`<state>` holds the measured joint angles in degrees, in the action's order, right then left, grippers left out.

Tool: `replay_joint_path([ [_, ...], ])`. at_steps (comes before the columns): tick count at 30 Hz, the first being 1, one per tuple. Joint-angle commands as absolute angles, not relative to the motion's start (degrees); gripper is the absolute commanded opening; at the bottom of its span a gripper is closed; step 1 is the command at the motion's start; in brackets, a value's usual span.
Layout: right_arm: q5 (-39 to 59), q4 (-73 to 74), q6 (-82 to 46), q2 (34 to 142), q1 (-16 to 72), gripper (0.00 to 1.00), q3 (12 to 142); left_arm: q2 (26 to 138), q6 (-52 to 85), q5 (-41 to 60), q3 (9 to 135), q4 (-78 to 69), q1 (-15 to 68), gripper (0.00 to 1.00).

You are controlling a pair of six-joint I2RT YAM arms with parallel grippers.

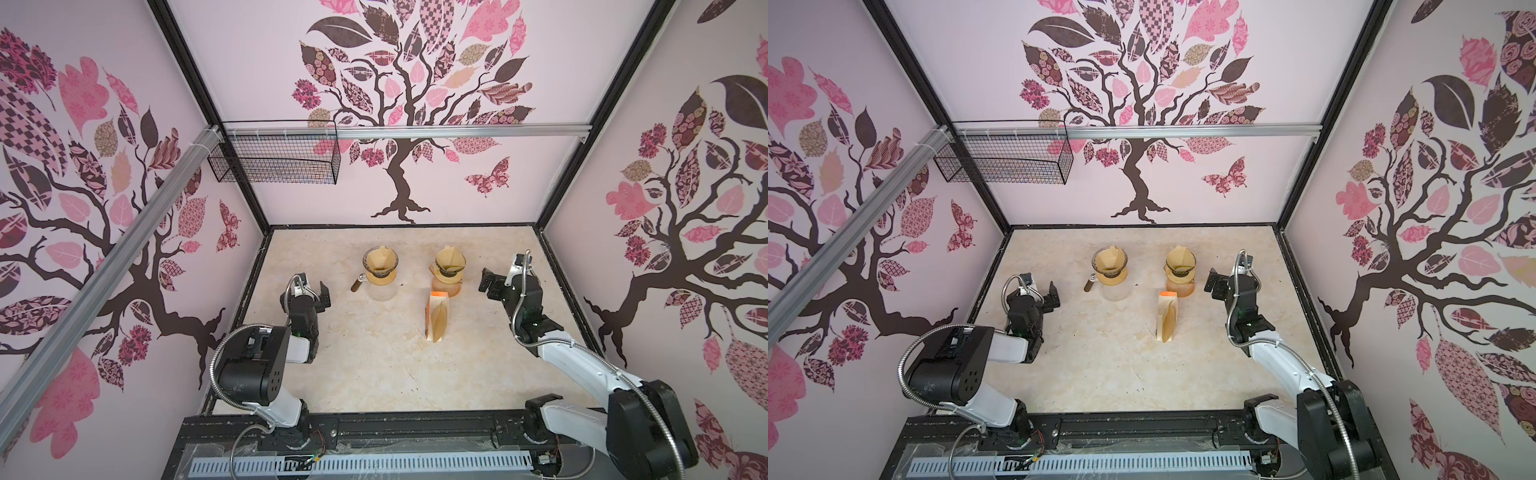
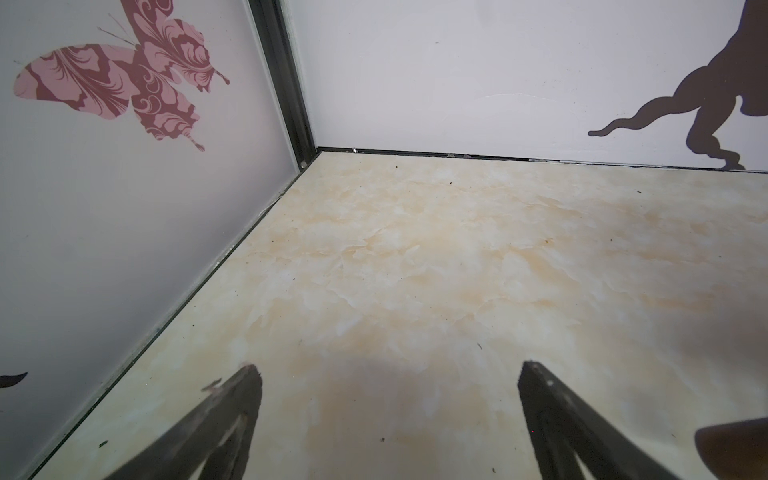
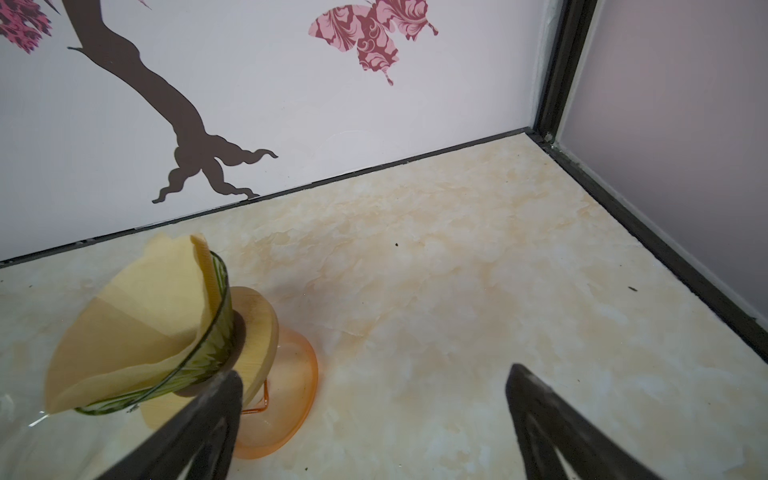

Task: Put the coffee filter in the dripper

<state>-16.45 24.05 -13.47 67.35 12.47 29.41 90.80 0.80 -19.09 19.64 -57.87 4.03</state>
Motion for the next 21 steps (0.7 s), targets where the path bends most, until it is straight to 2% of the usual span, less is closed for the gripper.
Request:
replay_joint_path([
  [1, -20.9, 30.6, -11.0, 70.2, 11.7, 1.00, 27.3, 91.1, 0.2, -19.8, 18.5, -60.5, 3.9, 0.98],
  [6, -21.2, 36.7, -10.4, 73.1, 8.4, 1.00, 23.8, 91.2, 0.3, -19.8, 18.6, -60.4, 3.9, 0.98],
  [11, -24.4, 53.2, -6.1, 76.7, 7.5, 1.00, 17.1, 91.2, 0.5, -18.8, 19.0, -59.4, 3.4, 0.98],
  [18, -24.0, 61.5, -2.8, 79.9, 7.5, 1.00, 15.2, 91.1, 0.8, -17.6, 19.6, -58.2, 2.9, 0.98],
  [21, -20.8, 63.5, -1.8, 81.9, 7.5, 1.00, 14.4, 91.1, 0.7, -17.5, 19.6, -58.2, 2.8, 0.98],
])
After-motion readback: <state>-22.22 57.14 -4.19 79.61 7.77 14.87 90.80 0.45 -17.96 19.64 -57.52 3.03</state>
